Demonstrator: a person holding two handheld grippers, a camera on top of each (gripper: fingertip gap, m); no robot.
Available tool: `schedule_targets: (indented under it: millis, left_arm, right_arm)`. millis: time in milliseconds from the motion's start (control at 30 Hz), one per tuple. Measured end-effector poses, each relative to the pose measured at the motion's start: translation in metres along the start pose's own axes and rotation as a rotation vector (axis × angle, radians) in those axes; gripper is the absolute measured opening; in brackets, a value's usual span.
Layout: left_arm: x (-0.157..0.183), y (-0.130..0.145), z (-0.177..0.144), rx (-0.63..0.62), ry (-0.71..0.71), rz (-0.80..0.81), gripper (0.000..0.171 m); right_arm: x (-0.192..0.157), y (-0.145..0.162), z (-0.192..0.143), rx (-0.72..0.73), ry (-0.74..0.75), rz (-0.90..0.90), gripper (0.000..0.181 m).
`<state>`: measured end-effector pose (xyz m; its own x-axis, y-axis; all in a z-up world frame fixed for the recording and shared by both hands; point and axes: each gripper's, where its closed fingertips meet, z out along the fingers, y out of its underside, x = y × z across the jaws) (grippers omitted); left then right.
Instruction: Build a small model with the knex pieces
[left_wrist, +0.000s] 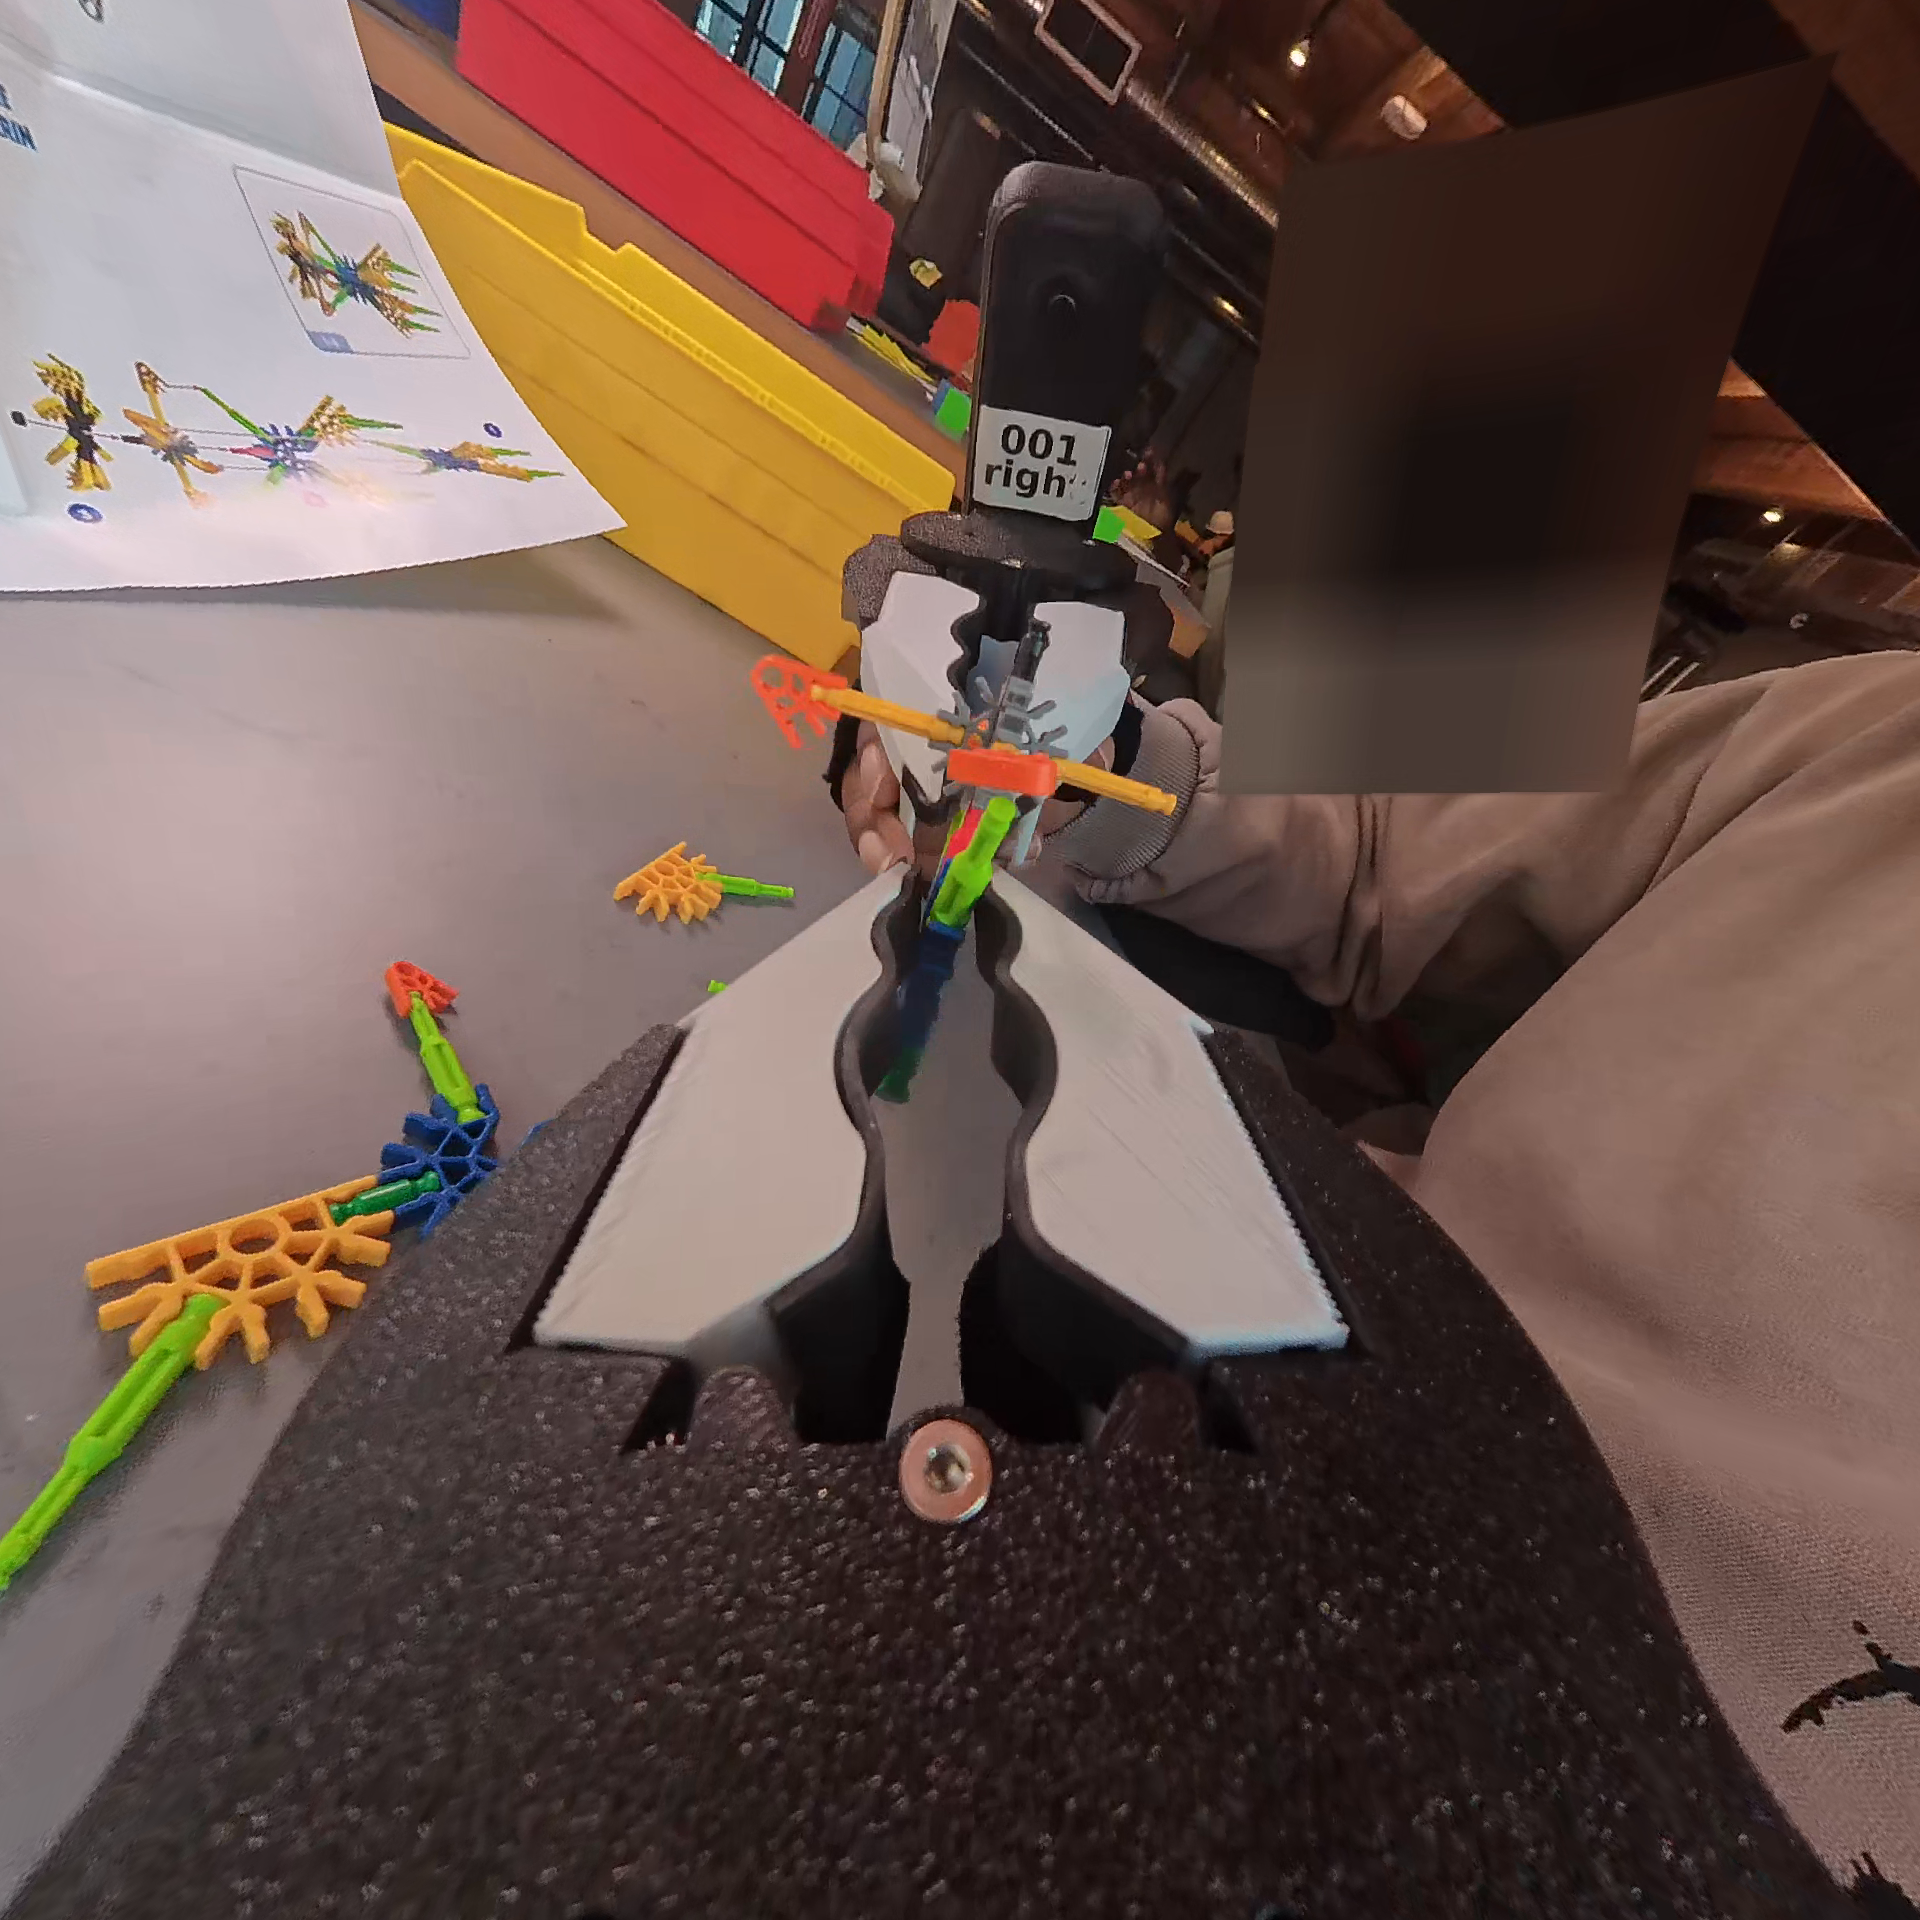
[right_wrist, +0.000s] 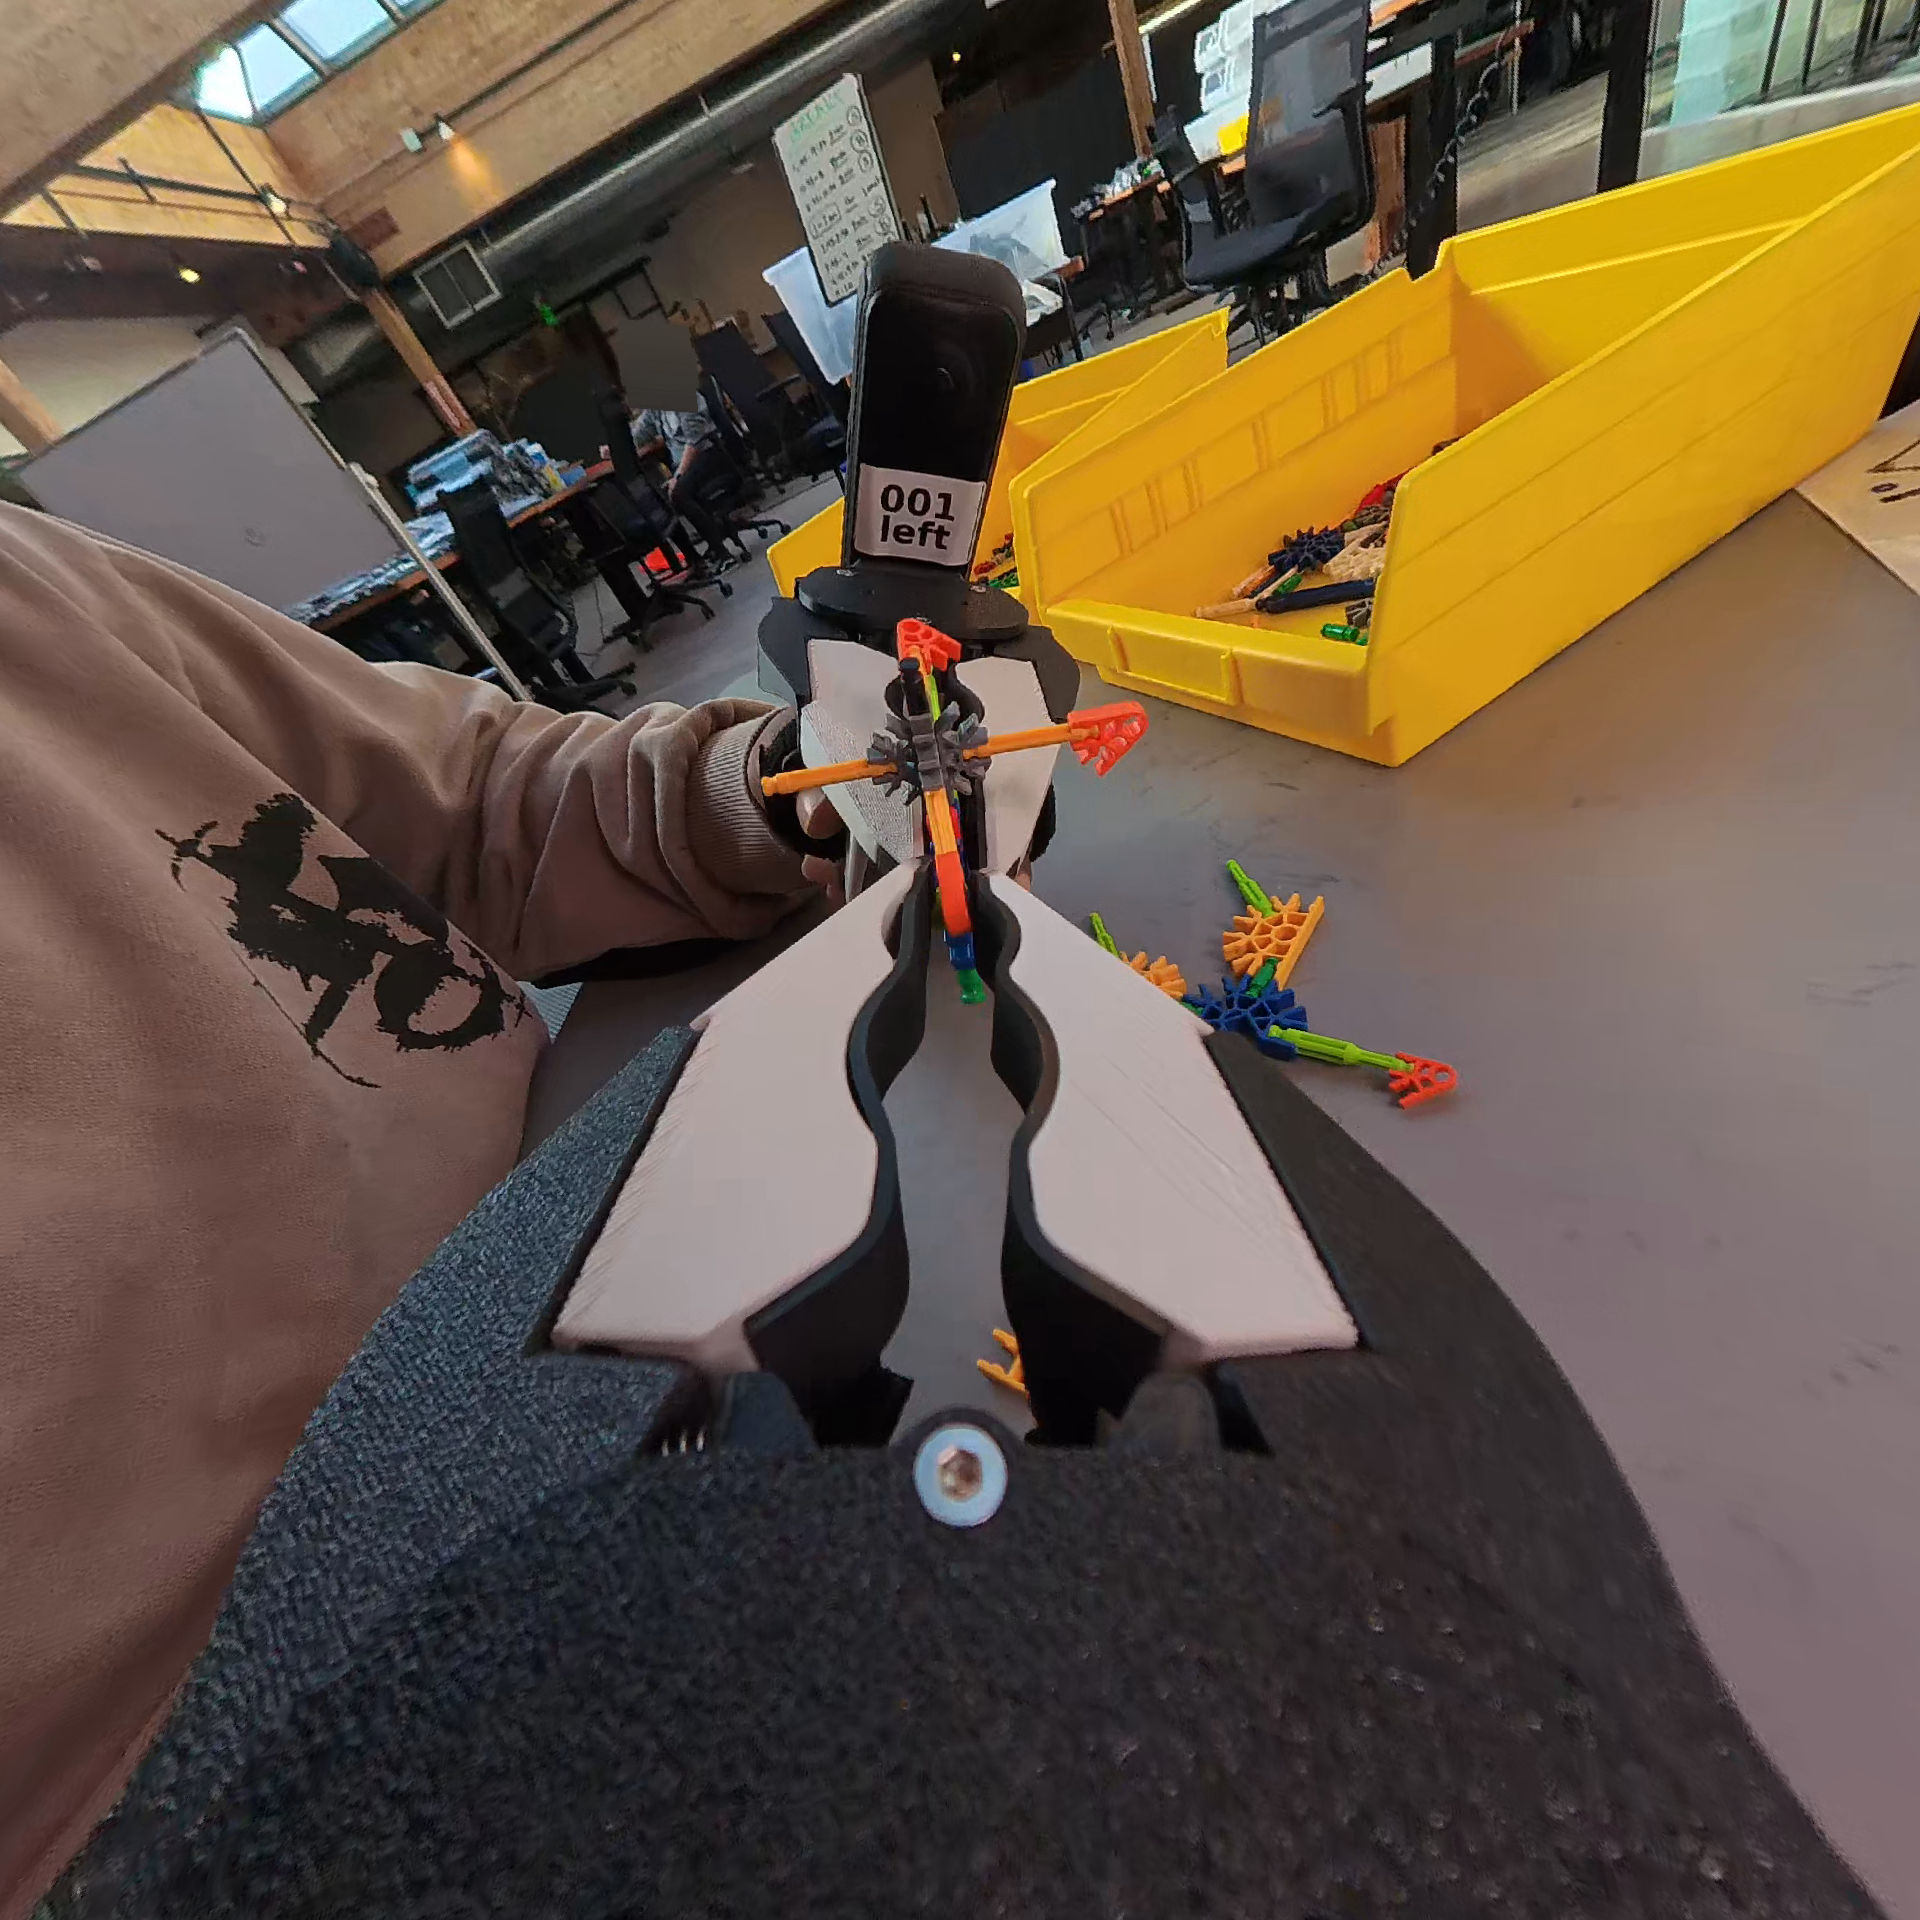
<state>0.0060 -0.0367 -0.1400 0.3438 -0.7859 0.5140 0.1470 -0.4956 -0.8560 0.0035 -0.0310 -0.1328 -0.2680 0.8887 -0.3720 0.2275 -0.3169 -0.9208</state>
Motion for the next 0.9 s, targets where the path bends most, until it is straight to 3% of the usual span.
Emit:
schedule_targets:
  millis: [600, 900]
  left_arm:
    - [0.003, 0.001, 0.001, -0.020, 0.015, -0.044, 0.006]
    - [-0.001, -0.009, -0.003, 0.029, -0.040, 0.046, 0.014]
  right_arm:
    - [0.003, -0.010, -0.004, 0.093, -0.038, 0.115, 0.003]
    - [0.004, -0.005, -0.003, 0.052, -0.024, 0.115, 0.001]
